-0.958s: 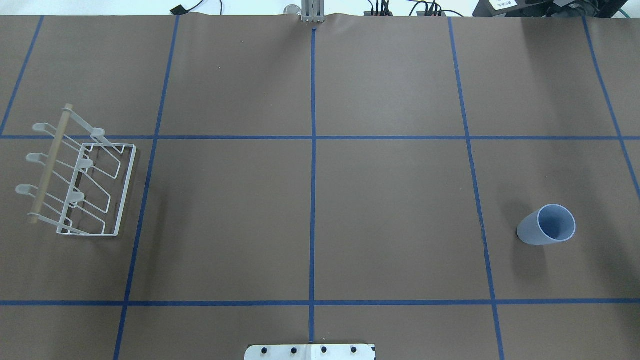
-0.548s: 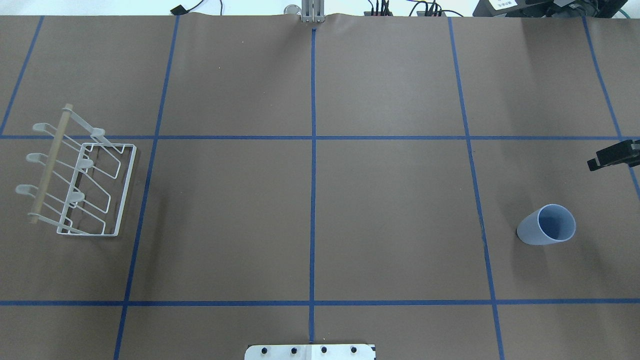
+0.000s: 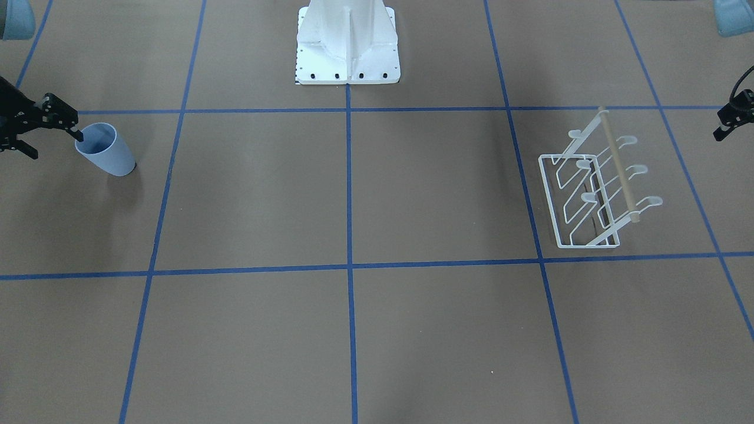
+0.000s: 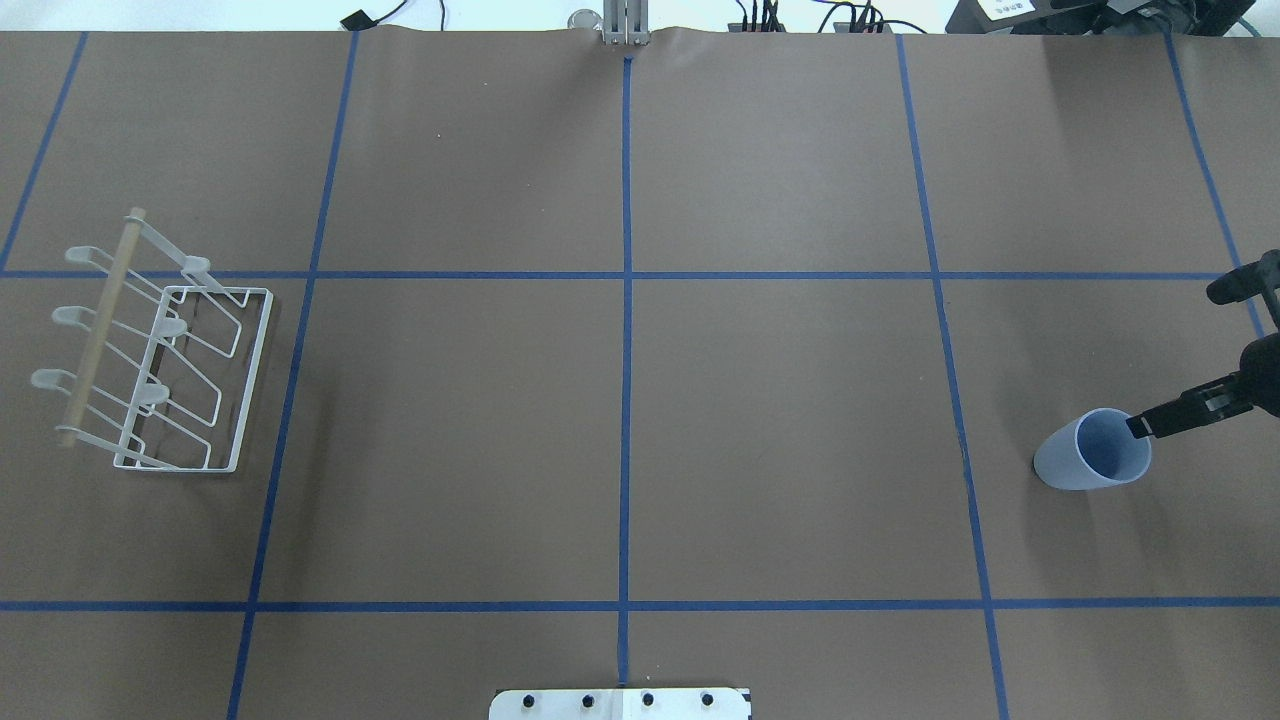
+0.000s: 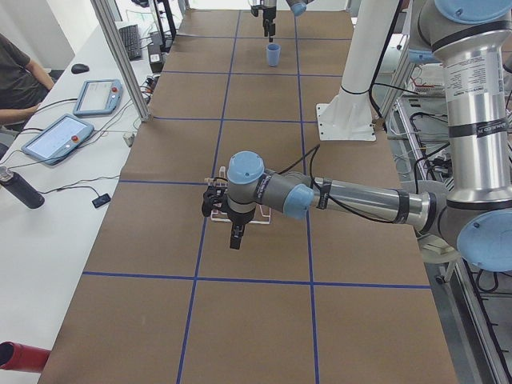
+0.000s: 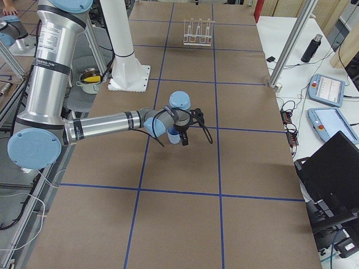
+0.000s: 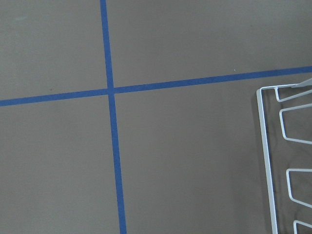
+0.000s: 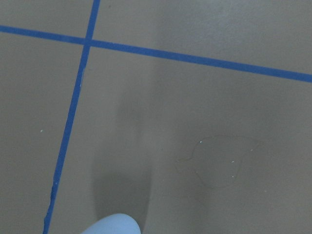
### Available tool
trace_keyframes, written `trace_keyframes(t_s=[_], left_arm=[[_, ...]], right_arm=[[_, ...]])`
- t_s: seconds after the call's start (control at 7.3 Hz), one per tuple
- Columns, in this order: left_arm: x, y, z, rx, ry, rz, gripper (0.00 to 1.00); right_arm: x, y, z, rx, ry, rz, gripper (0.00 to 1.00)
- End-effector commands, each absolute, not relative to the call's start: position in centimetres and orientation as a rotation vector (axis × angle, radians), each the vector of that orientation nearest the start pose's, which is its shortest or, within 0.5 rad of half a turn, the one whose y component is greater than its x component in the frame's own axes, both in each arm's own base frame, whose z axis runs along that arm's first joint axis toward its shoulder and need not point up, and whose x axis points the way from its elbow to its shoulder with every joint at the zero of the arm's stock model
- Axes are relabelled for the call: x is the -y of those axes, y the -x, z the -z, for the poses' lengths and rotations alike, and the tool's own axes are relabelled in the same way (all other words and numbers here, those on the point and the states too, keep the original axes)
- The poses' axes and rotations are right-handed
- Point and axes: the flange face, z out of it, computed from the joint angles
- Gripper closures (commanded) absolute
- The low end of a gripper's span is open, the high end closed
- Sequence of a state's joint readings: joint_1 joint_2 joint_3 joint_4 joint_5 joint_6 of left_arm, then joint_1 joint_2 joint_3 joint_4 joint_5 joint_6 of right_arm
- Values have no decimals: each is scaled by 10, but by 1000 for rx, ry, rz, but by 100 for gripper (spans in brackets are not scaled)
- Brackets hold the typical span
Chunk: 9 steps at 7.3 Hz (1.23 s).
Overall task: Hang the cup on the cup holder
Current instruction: 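Reach the right gripper down into the light blue cup's rim and grip it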
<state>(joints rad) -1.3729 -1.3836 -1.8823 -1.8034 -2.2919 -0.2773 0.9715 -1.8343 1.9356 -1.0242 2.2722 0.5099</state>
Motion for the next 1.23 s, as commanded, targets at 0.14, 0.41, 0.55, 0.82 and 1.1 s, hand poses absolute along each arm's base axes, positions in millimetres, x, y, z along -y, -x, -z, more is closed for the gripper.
trace_keyframes(t_s=[0.14, 0.41, 0.55, 0.82, 1.1], left_arm=[[434, -19, -565, -781, -163, -55, 2], [434, -17, -565, -781, -164, -51, 2], [434, -17, -561, -783, -171, -54, 2], [434, -17, -561, -783, -171, -54, 2], [434, -17, -562, -783, -169, -53, 2]], right_arm=[[367, 190, -539, 883, -172, 354, 12], [372, 195, -545, 880, -163, 353, 22], [372, 196, -545, 883, -157, 352, 38], [370, 196, -545, 890, -150, 352, 100], [369, 196, -542, 902, -148, 356, 100]])
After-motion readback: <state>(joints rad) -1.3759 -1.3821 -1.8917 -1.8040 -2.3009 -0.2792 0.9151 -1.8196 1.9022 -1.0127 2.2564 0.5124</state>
